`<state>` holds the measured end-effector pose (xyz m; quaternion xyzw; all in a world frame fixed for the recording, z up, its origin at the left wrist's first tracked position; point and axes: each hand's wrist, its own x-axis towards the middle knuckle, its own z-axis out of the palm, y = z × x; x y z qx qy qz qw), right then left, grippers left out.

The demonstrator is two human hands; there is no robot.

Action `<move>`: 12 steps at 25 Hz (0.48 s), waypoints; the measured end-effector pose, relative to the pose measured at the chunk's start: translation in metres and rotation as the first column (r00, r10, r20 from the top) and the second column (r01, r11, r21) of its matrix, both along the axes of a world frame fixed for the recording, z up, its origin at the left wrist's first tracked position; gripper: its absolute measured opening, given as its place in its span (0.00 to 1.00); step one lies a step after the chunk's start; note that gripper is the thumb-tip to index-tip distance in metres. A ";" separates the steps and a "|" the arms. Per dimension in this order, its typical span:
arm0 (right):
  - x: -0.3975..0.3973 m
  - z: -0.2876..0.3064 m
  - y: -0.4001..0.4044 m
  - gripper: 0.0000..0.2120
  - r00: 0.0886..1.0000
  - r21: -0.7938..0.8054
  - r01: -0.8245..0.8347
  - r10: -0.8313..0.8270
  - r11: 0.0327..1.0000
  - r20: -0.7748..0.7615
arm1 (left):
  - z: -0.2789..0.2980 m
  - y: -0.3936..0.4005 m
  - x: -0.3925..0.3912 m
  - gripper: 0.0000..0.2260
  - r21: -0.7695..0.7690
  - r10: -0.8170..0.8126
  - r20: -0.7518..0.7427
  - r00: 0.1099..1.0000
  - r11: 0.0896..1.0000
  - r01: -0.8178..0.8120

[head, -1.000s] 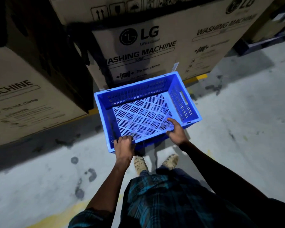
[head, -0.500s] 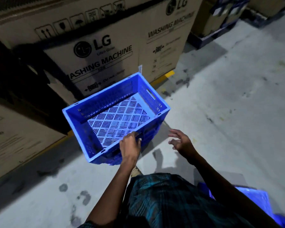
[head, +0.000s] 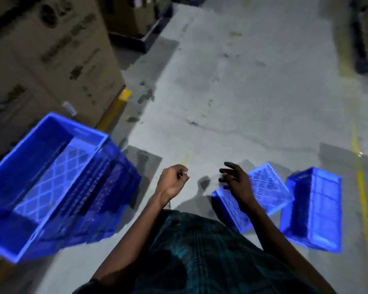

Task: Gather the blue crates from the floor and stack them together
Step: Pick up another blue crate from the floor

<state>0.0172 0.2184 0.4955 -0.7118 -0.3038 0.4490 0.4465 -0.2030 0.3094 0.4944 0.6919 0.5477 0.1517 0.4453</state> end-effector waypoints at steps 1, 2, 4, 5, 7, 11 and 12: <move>0.019 -0.001 -0.013 0.16 0.997 0.005 0.073 -0.073 0.997 -0.001 | 0.001 0.000 0.023 0.06 -0.014 -0.085 -0.010 0.996 0.996 0.085; 0.033 -0.003 -0.022 0.16 0.992 0.004 0.127 -0.127 0.992 -0.006 | 0.002 0.002 0.038 0.06 -0.019 -0.156 -0.020 0.988 0.988 0.156; 0.077 -0.008 -0.049 0.15 0.942 -0.014 0.335 -0.335 0.942 -0.011 | 0.003 0.010 0.097 0.07 0.014 -0.383 -0.056 0.922 0.923 0.384; 0.080 -0.009 -0.053 0.15 0.936 -0.017 0.351 -0.351 0.936 0.005 | 0.005 0.015 0.102 0.08 0.036 -0.406 -0.066 0.911 0.912 0.409; 0.111 -0.019 -0.076 0.15 0.871 -0.036 0.490 -0.490 0.871 0.015 | 0.000 0.027 0.151 0.07 0.030 -0.511 -0.078 0.856 0.857 0.514; 0.147 -0.043 -0.127 0.14 0.655 -0.168 0.748 -0.755 0.642 0.026 | -0.034 0.038 0.250 0.09 -0.079 -0.697 -0.123 0.707 0.717 0.693; 0.152 -0.049 -0.140 0.14 0.599 -0.193 0.790 -0.800 0.583 0.036 | -0.043 0.035 0.271 0.11 -0.095 -0.743 -0.138 0.655 0.668 0.738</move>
